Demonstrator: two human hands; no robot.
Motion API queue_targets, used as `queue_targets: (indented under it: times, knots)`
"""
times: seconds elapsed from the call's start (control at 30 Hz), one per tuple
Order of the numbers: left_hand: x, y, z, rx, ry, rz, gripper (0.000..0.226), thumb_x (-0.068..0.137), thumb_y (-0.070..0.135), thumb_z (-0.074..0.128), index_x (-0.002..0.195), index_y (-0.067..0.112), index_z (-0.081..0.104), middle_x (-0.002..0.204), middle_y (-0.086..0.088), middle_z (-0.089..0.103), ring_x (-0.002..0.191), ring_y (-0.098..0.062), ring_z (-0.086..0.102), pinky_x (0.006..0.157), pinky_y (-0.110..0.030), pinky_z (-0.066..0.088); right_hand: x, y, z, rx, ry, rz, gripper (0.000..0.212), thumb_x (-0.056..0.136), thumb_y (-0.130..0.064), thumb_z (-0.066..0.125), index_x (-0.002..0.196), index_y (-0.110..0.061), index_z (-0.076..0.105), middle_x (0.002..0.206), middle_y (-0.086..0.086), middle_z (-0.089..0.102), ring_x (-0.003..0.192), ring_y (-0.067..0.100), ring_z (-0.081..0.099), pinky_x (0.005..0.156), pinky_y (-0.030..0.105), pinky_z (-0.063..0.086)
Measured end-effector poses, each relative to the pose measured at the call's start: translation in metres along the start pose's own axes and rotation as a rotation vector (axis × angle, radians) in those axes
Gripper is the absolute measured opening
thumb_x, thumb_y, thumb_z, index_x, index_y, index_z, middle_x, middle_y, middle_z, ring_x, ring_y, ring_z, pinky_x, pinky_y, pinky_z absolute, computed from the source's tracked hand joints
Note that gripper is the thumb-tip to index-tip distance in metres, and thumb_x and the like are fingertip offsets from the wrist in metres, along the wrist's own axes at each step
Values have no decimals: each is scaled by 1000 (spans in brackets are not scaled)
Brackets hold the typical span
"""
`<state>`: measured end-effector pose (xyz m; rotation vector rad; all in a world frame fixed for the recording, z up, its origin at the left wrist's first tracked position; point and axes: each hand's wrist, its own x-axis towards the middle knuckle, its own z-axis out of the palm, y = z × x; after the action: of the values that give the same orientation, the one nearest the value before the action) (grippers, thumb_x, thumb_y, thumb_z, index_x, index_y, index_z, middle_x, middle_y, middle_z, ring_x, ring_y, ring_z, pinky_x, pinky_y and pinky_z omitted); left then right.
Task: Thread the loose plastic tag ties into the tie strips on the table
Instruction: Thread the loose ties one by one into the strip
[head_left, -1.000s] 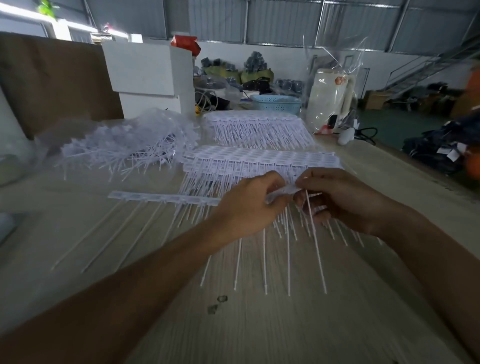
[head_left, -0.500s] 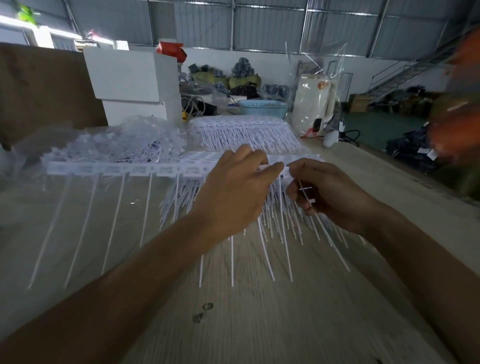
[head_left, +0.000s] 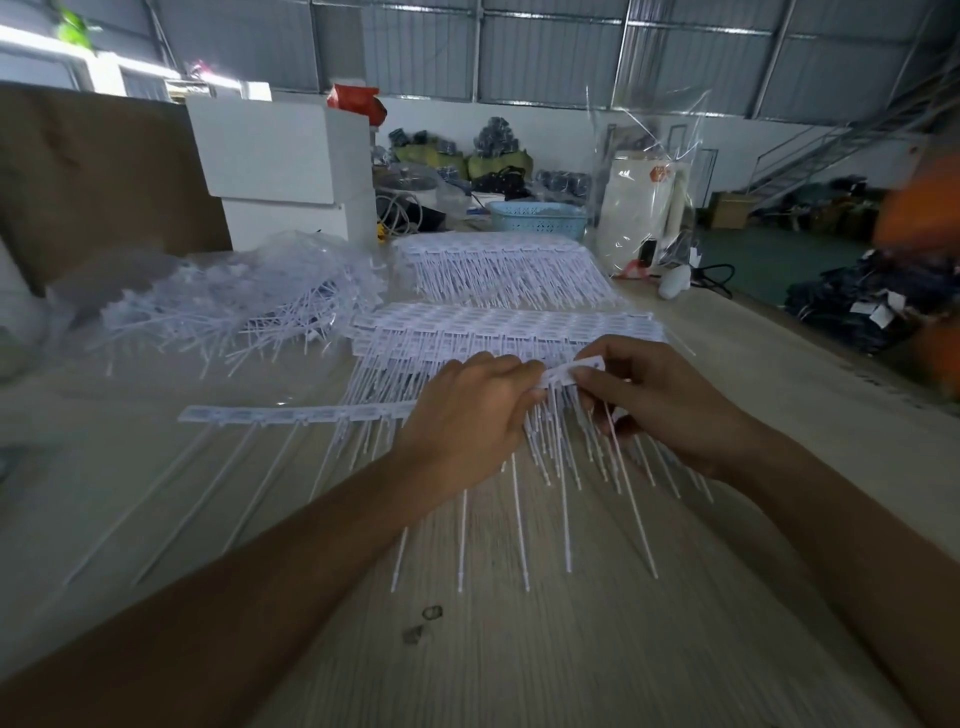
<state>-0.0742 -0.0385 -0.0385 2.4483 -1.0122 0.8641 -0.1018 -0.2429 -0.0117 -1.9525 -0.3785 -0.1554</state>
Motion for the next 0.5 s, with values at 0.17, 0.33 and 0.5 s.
queue_targets:
  times: [0.17,0.33,0.5]
  knots:
    - [-1,1,-6,-45,50,10,20,102,19,51,110,9,66,83,-3,62,80,-26,55,66,-34,40,-1,-7,3,-196,66,-216,9,99,-16,60,95,-10,65,60,8,57,48,25,56,49,34,48]
    - [-1,2,-13,-91,84,-10,21,101,17,53,115,9,67,86,-5,65,80,-26,56,67,-36,46,-2,-13,2,-304,84,-358,9,101,-19,57,95,-14,63,57,5,56,44,16,55,53,24,46]
    - [-2,2,-9,-328,50,-151,21,103,19,52,96,16,71,84,4,67,76,-17,62,70,-35,51,-2,-13,1,-468,88,-452,11,100,-12,56,92,-15,62,67,-8,57,55,9,55,55,17,41]
